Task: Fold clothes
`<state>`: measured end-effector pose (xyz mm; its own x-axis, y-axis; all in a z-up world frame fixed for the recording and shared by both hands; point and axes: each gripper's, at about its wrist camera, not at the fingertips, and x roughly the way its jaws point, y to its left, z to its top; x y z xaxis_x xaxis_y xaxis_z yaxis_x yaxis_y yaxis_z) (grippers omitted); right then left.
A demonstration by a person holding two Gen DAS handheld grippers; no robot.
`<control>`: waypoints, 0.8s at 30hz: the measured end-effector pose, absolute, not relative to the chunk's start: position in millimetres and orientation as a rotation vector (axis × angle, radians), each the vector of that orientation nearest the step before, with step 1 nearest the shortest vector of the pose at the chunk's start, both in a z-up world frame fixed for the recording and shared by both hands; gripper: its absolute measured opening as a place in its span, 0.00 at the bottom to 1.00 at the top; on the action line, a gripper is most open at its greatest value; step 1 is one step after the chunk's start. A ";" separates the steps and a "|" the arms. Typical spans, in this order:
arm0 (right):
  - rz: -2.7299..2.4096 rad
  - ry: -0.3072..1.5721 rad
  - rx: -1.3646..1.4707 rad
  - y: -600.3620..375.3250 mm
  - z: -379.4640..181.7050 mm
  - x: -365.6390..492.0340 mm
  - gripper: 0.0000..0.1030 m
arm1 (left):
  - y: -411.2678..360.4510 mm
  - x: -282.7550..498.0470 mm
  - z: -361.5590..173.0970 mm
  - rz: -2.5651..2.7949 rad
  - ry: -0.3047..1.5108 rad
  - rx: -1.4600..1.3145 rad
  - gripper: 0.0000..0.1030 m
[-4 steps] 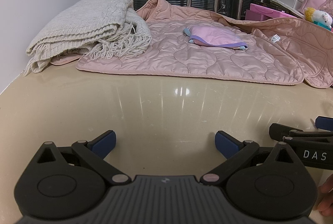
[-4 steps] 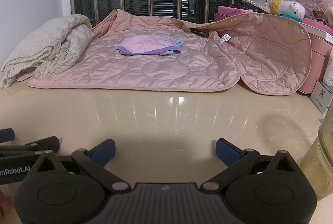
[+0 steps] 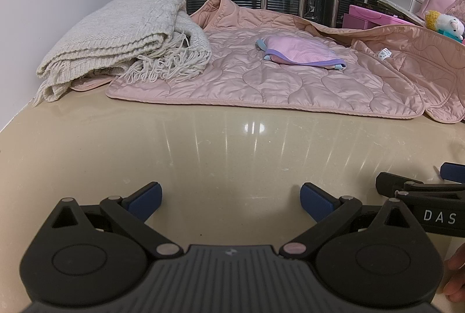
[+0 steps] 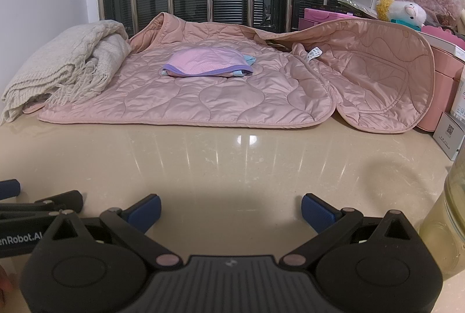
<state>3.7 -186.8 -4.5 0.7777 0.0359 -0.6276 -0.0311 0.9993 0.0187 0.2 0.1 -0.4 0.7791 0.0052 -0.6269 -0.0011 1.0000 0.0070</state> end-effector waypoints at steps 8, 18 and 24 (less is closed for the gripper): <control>0.036 0.679 0.007 -186.6 -4.6 3.7 1.00 | -0.4 0.4 -0.8 0.003 0.678 0.006 0.99; 0.037 0.679 0.006 -186.8 -4.5 3.6 1.00 | -0.8 0.5 -0.8 0.003 0.677 0.007 0.99; 0.037 0.679 0.006 -186.7 -4.4 3.7 1.00 | 0.5 0.2 0.0 0.003 0.677 0.007 0.99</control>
